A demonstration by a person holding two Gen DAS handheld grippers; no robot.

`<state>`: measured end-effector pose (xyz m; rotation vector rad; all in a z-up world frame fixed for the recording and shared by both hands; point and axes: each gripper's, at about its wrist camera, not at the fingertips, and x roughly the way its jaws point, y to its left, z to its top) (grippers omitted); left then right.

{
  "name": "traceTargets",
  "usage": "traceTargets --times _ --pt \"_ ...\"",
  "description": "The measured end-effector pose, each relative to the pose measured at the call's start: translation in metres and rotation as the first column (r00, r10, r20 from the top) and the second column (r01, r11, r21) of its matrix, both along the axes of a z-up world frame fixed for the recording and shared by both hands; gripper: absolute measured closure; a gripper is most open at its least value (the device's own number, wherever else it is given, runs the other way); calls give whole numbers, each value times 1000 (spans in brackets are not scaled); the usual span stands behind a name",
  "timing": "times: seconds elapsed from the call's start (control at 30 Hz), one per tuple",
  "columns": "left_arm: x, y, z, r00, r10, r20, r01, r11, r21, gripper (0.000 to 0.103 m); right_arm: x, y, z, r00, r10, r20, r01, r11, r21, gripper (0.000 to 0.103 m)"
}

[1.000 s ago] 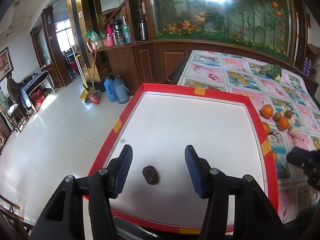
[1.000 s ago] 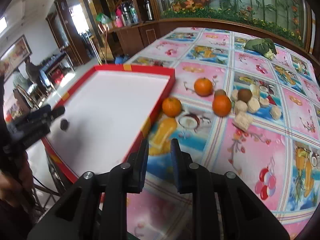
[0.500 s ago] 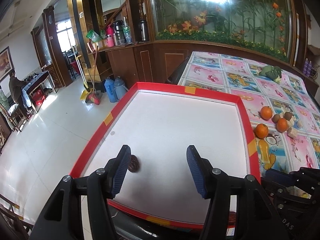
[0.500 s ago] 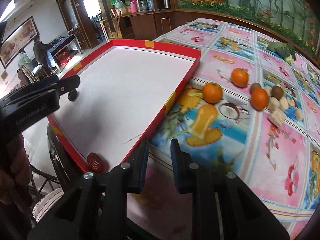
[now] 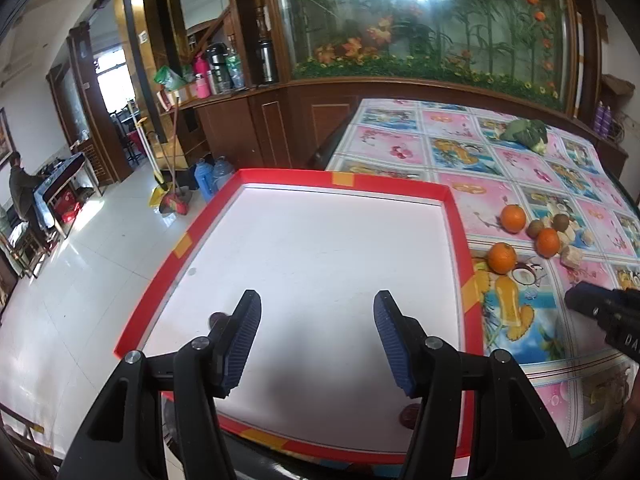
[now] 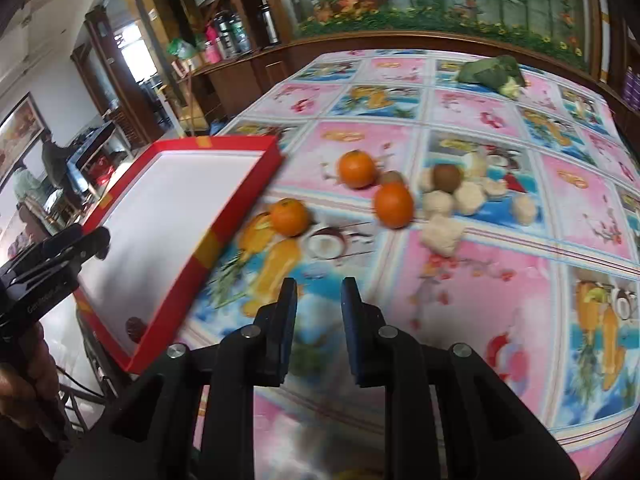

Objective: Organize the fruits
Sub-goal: 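Grasp another date with the left gripper while the right gripper grasps an orange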

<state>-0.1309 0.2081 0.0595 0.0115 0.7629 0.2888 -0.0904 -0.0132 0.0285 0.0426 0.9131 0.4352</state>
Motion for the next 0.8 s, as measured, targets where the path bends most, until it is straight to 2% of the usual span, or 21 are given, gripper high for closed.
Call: traceTargets --times 0.2,0.27,0.33,0.43,0.5,0.57,0.67,0.7,0.8 --pt "18 0 12 1000 -22 -7 22 1000 9 44 14 -25 3 999 -33 -17 34 998 49 78" --pt "24 1 20 1000 -24 8 24 1000 12 42 20 -24 2 999 -25 -29 26 998 59 73" --pt "35 2 27 999 -40 7 40 999 5 39 28 -18 2 999 2 -41 1 997 77 60" --pt "63 4 40 995 -101 -4 100 995 -29 38 37 -3 6 999 47 -27 -45 996 83 58" --pt "88 6 49 993 -112 -32 111 993 -27 38 48 11 6 996 77 -37 -74 994 75 58" --pt "111 6 57 985 -164 -43 163 986 -32 37 57 23 4 994 97 -47 -93 993 77 58" --pt "159 6 58 967 -218 -132 219 976 -6 37 67 43 -2 992 119 -39 -117 992 52 57" --pt "179 6 55 953 -251 -170 248 968 -39 37 68 47 -4 992 120 -36 -118 992 41 57" --pt "215 6 34 918 -280 -281 259 960 -110 37 72 54 -13 991 130 -38 -129 991 29 57"
